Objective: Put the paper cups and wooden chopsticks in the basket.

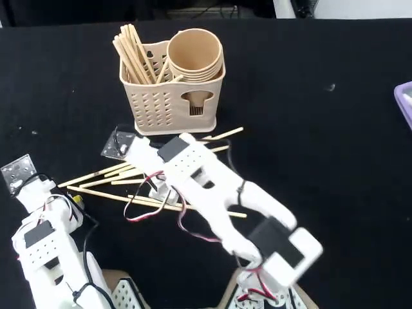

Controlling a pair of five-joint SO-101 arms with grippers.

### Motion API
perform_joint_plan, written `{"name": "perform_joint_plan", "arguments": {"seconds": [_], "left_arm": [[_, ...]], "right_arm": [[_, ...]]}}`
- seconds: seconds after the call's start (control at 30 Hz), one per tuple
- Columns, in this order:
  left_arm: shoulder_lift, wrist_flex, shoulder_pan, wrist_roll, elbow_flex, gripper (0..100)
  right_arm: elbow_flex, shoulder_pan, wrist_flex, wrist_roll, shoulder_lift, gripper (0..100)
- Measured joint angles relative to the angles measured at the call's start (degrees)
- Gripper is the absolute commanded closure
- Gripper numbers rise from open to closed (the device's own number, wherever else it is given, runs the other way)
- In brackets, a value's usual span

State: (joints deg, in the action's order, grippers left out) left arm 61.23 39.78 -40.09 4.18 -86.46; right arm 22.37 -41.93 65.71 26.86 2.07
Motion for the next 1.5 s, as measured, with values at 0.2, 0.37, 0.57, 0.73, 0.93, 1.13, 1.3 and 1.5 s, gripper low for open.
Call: {"name": "perform_joint_plan", "arguments": {"seconds": [0.2,0.37,0.57,0.73,0.93,1.13,1.3,1.5], "left_arm": [[0.0,0.0,0.0,-0.26,0.0,75],[0.0,0.0,0.0,-0.26,0.0,75],[0.0,0.0,0.0,-0.35,0.0,75],[0.0,0.0,0.0,-0.35,0.0,75],[0.0,0.0,0.0,-0.35,0.0,75],[0.0,0.0,-0.44,-0.44,0.0,75],[0.0,0.0,-0.44,-0.44,0.0,75],[0.0,0.0,-0.44,-0.44,0.0,75]], "right_arm": [[3.16,-7.21,-1.41,-0.09,-0.79,84.7],[3.16,-8.7,-3.96,-0.18,4.84,89.6],[-1.49,-8.88,-3.43,2.81,12.66,90.5],[-4.13,-8.35,-2.99,2.9,15.12,98.9],[-4.13,-5.36,-2.2,2.9,14.24,98.8],[-4.04,-2.11,-0.09,3.96,8.62,98.8],[-2.73,-1.93,-0.35,4.31,8.26,98.7],[0.18,-1.85,-3.52,6.24,9.49,98.6]]}}
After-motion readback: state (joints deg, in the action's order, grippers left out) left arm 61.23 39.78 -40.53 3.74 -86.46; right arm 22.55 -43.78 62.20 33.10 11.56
